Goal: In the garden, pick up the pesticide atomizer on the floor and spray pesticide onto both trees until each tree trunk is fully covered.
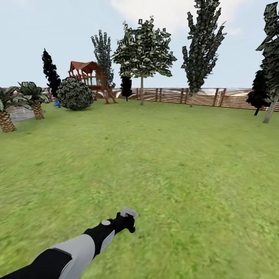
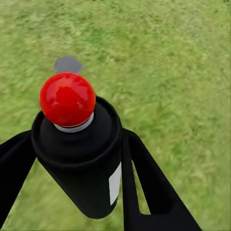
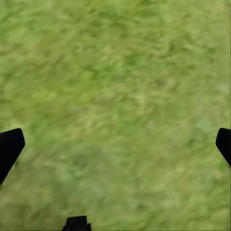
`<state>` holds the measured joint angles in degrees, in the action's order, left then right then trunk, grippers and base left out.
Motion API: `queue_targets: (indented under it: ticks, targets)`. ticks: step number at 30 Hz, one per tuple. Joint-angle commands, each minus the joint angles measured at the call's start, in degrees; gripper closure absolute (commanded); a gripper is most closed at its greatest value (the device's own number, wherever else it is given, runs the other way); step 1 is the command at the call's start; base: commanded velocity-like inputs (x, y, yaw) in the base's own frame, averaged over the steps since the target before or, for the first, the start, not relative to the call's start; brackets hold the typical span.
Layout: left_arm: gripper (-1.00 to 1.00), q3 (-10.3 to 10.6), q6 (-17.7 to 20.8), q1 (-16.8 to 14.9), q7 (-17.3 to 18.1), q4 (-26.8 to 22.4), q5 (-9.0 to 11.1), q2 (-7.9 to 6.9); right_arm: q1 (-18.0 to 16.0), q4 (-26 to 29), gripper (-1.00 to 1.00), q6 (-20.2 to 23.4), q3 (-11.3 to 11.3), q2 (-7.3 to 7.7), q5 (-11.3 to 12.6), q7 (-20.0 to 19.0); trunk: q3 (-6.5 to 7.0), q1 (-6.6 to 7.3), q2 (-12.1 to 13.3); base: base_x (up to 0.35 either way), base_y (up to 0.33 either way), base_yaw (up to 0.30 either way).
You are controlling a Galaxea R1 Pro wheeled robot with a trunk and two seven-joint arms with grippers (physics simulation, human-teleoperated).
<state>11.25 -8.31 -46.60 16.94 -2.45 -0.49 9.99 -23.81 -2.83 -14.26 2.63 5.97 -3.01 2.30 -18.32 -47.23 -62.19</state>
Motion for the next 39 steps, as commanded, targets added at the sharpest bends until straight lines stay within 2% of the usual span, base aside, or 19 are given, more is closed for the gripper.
queue_targets:
  ticks: [1,24,31,39]
  targets:
    - [1.00,0.3,-0.3,-0.1,0.0,0.1,0.0,0.01,-0.1,-0.3,-1.00,-0.4,0.3,0.01,-0.3,0.2,0.02,-0.08,0.0,0.700,0.000,0.161]
    - [1.00,0.3,-0.3,-0.1,0.0,0.1,0.0,0.01,0.2,-0.3,-1.00,-0.4,0.3,-0.21,-0.4,0.1,0.71,-0.08,0.0,0.700,0.000,0.055]
    - [1.00,-1.1,-0.3,-0.1,0.0,0.1,0.0,0.01,0.3,-0.3,-1.00,-0.4,0.3,-0.84,-0.4,0.1,0.72,-0.08,0.0,0.700,0.000,0.115]
    - [1.00,-1.2,-0.3,-0.1,0.1,0.1,0.0,0.01,0.3,-0.3,-1.00,-0.4,0.3,-0.95,-0.4,0.1,0.72,-0.08,0.0,0.700,0.000,-0.004]
